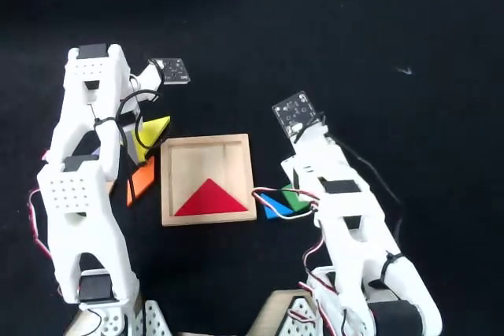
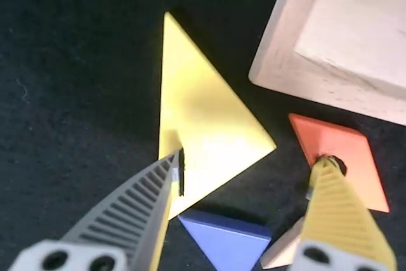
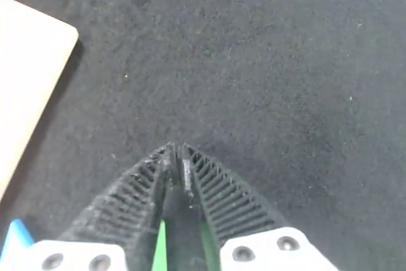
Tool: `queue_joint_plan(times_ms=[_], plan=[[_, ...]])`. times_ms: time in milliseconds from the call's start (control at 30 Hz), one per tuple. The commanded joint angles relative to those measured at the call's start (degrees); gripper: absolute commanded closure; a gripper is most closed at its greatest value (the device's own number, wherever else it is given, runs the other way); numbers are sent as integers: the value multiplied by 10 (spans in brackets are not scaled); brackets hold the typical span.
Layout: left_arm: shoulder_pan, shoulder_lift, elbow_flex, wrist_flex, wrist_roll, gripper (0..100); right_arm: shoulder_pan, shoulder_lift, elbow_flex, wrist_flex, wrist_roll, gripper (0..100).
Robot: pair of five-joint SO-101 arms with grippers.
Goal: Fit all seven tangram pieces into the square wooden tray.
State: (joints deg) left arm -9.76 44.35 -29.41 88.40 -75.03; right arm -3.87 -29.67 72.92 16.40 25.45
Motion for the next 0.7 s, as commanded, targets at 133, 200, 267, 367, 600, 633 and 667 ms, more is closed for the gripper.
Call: queue_joint_plan(times_ms=[133,200,267,367,600,633,667], plan=[[12,24,-21,-40,-4,678,-6,-19,-3,-12,6,984],[13,31,-22,-39,-5,678,-6,-19,-3,-12,6,984],[12,35,-23,-44,-8,678,-6,-19,-3,-12,6,984],[6,37,-34,-58,-4,680,-6,-19,-3,-12,6,984],[-5,31,-124,26,-1,683,-7,-20,-3,-12,6,984],[-4,36,-145,47,-1,687,-7,-20,-4,-12,6,984],[-2,37,-162,65,-2,705,-7,-20,-4,-12,6,984]])
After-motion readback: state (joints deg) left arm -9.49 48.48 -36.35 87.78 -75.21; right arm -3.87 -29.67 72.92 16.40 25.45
